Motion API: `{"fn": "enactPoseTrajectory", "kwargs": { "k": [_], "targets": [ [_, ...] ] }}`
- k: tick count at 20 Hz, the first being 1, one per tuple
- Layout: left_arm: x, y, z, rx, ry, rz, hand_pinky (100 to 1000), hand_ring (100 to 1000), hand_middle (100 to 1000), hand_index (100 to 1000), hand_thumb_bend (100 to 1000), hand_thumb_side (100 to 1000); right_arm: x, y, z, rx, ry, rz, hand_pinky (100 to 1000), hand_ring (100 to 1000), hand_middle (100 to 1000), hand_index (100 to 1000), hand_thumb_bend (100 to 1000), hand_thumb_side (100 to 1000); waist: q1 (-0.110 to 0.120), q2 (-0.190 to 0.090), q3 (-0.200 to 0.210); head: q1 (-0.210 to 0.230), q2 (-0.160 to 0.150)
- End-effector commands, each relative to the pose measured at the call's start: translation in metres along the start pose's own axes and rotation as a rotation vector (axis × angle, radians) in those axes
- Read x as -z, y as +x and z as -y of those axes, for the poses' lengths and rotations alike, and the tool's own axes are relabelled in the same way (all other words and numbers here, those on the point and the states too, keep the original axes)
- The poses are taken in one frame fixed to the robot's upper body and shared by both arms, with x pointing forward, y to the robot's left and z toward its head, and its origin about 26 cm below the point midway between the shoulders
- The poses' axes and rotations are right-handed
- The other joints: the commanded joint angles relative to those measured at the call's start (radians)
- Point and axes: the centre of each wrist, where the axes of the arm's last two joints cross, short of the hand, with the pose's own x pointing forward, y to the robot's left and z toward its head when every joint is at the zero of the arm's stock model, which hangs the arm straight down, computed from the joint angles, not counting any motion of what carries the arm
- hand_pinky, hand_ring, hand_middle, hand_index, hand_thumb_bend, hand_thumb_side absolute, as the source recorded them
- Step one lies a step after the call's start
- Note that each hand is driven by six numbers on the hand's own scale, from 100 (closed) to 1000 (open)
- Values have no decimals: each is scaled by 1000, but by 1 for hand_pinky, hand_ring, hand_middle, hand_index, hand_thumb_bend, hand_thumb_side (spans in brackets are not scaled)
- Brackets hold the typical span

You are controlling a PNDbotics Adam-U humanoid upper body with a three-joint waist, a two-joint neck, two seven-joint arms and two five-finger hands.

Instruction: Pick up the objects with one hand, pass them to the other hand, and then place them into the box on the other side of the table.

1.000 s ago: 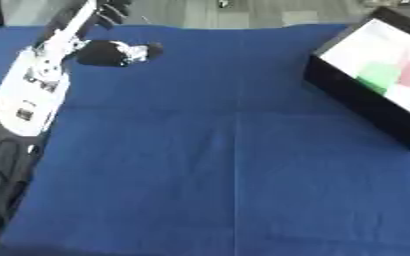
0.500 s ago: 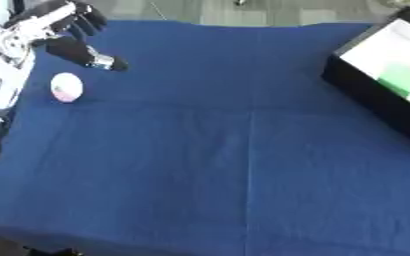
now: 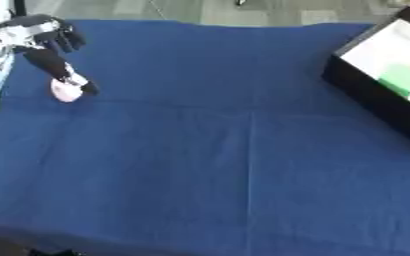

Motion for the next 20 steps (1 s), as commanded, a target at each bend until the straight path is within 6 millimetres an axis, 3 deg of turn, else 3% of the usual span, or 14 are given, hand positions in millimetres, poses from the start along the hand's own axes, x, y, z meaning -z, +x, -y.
{"fn": "enactPoseTrajectory", "kwargs": {
  "k": [1,5,12,18,20],
  "targets": [
    [-16,-13,-27,71,27,-57,767,764,708,804,975,313,5,14,7,-52,4,32,896,1000,855,866,141,235,-4,-8,-4,9,-15],
    [-19,-27,-28,90,13,-128,769,768,710,799,960,311,4,12,6,-71,10,32,895,1000,853,866,146,238,-5,1,-8,12,-27],
    [-11,-52,-12,69,0,-272,765,768,706,767,924,296,2,7,1,-77,17,26,895,1000,850,863,146,245,-11,14,-12,19,-36],
    [-7,-59,-5,84,51,-367,760,768,704,730,833,205,1,2,-3,-95,33,14,893,1000,841,860,154,248,-12,25,-20,37,-41],
    [-3,-60,1,76,65,-397,751,760,698,719,799,227,0,0,-6,-107,42,11,892,1000,837,857,160,250,-12,26,-22,43,-40]
  ]
}}
